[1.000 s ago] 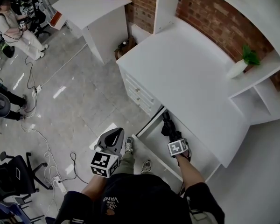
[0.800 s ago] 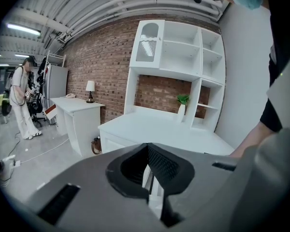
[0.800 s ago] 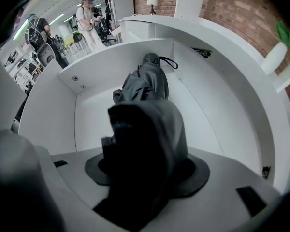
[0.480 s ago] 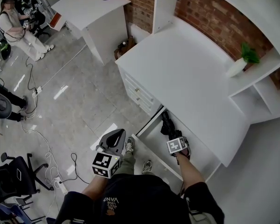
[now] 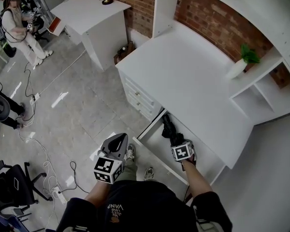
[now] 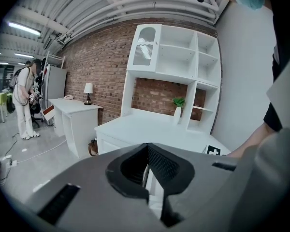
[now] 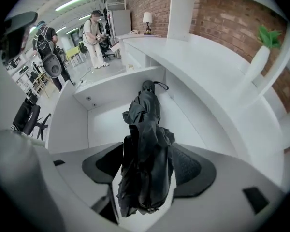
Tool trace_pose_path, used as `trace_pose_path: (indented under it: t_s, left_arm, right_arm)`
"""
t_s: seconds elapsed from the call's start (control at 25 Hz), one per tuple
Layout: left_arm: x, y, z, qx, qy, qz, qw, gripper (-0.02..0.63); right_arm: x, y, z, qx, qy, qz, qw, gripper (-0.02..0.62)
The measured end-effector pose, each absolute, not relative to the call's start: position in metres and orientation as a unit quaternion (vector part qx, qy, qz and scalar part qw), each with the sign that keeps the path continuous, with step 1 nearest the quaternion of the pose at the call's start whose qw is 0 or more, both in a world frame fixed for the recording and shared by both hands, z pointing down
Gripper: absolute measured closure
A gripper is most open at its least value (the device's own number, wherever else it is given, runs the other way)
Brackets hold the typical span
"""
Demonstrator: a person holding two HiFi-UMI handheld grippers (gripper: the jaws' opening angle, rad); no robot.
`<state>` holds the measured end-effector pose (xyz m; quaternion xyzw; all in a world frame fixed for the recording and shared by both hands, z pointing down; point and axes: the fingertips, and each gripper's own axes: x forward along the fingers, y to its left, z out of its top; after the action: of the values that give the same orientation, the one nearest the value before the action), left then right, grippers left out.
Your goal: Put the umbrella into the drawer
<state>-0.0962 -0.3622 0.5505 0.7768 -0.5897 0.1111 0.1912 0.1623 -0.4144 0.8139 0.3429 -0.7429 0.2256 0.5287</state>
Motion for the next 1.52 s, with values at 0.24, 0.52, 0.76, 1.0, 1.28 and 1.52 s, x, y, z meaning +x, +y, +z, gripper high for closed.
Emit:
trace_pose_path:
  t_s: [0.24, 0.52, 0.76, 1.0, 1.28, 1.52]
  left_arm:
    - [-0.081, -0.348, 0.545, 0.782, -0.587, 0.101, 0.183, 0.6]
    - [-0.055, -0.327, 0.534, 0.787, -0.586, 0.089, 0.172, 0.6]
    - [-0.037, -0.303, 0.529, 0.783, -0.593, 0.09, 0.167, 0.6]
    - [-0.036, -0.278, 0.527, 0.778, -0.597, 0.1, 0.171, 0.6]
    - [-0.041, -0.27, 0.515, 0.795, -0.577, 0.094, 0.161, 0.6]
    - [-0.057, -0.259, 0.503, 0.818, -0.547, 0.097, 0.148, 0.6]
  right_arm:
    - [0.17, -0.414, 0.758, 0.386, -0.766, 0.207, 0.47, 0.299]
    - [0.176, -0.4, 0.68, 0.423, -0.808, 0.185, 0.367, 0.424]
    - [0.184, -0.383, 0.618, 0.456, -0.831, 0.161, 0.276, 0.582]
    - [0.181, -0.361, 0.571, 0.458, -0.849, 0.162, 0.207, 0.594]
    - [0.175, -0.333, 0.528, 0.484, -0.847, 0.16, 0.151, 0.594]
    - [0.167, -0.305, 0.5, 0.527, -0.827, 0.166, 0.107, 0.594]
